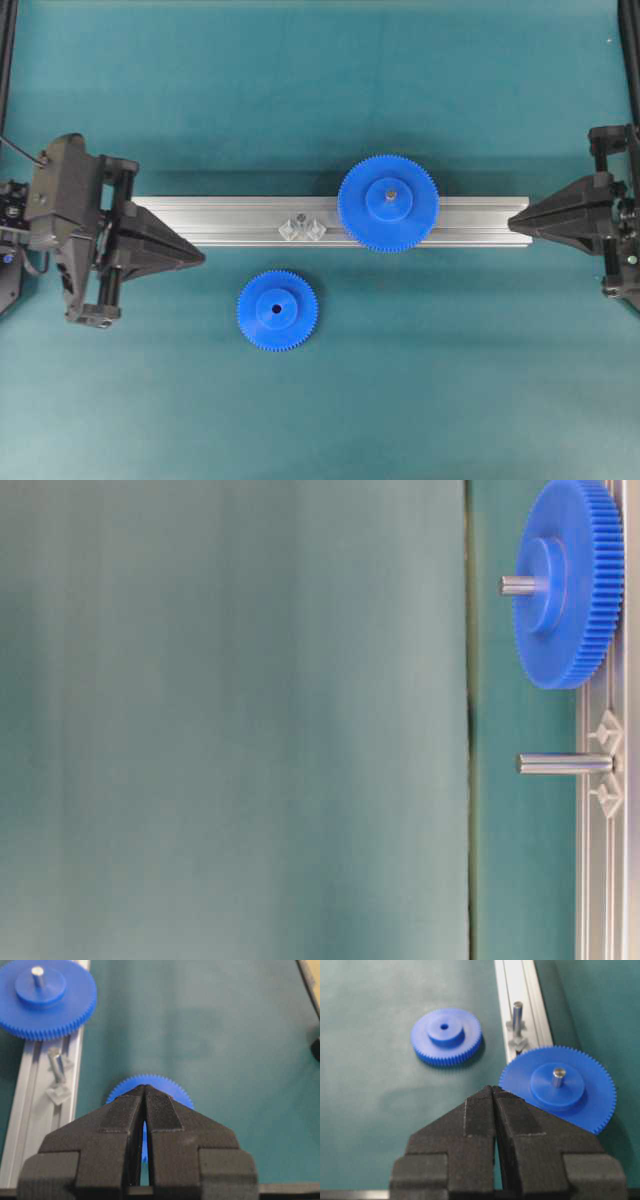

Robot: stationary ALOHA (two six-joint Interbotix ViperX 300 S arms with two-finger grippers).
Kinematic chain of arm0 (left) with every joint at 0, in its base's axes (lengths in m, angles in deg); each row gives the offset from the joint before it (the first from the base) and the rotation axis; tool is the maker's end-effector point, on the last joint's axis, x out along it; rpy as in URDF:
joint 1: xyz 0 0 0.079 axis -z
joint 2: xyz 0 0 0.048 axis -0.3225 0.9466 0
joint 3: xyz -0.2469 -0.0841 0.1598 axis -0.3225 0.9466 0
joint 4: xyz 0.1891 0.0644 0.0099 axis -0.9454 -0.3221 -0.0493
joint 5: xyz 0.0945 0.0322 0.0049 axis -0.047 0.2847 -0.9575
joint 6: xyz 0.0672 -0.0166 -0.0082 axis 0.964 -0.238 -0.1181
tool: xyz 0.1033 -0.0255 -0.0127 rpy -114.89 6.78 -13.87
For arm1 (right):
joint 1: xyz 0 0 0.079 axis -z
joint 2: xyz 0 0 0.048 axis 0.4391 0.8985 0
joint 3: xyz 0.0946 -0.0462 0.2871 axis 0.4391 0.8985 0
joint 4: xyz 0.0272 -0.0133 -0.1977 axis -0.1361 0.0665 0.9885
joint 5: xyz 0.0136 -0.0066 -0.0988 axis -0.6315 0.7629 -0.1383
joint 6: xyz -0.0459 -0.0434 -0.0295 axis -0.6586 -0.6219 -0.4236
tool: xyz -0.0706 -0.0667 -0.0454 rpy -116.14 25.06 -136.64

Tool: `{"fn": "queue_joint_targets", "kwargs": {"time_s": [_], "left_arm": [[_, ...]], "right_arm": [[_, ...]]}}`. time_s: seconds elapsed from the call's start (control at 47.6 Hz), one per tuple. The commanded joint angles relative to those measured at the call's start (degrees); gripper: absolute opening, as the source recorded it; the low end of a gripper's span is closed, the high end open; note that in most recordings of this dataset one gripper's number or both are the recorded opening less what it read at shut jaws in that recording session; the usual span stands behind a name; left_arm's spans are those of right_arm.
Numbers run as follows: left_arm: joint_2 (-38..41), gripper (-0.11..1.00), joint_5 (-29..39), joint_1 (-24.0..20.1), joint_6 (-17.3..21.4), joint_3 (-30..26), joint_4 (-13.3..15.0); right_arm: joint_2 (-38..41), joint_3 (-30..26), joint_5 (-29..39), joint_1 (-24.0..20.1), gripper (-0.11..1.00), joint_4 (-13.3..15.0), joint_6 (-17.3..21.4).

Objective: Find the location of the shaft and insert the small gear.
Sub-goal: 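Move the left gripper toward the loose small blue gear, then position the open left gripper above the small blue gear's hub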

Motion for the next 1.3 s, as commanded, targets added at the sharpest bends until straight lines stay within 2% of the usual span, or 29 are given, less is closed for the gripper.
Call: {"fn": "queue_joint_targets", "kwargs": {"time_s": [0.0, 0.315, 0.861, 1.281], "left_arm": [[1.1, 0.00, 0.1, 0.3, 0.1, -2.0, -0.2], [6.4, 0.00, 4.0, 0.3, 0.0, -5.6, -0.2], [16.3, 0.00, 4.7, 0.8, 0.0, -12.1, -0.1], [24.2, 0.00, 8.4, 1.8, -0.1, -17.8, -0.1]], "right_arm": [[0.6, -1.1, -0.1, 0.4, 0.02, -0.1, 0.5], [0.6, -0.5, 1.1, 1.1, 0.02, -0.1, 0.6], [0.2, 0.4, 1.1, 1.6, 0.02, -0.1, 0.6], [0.2, 1.1, 1.1, 1.6, 0.02, -0.1, 0.6]]}}
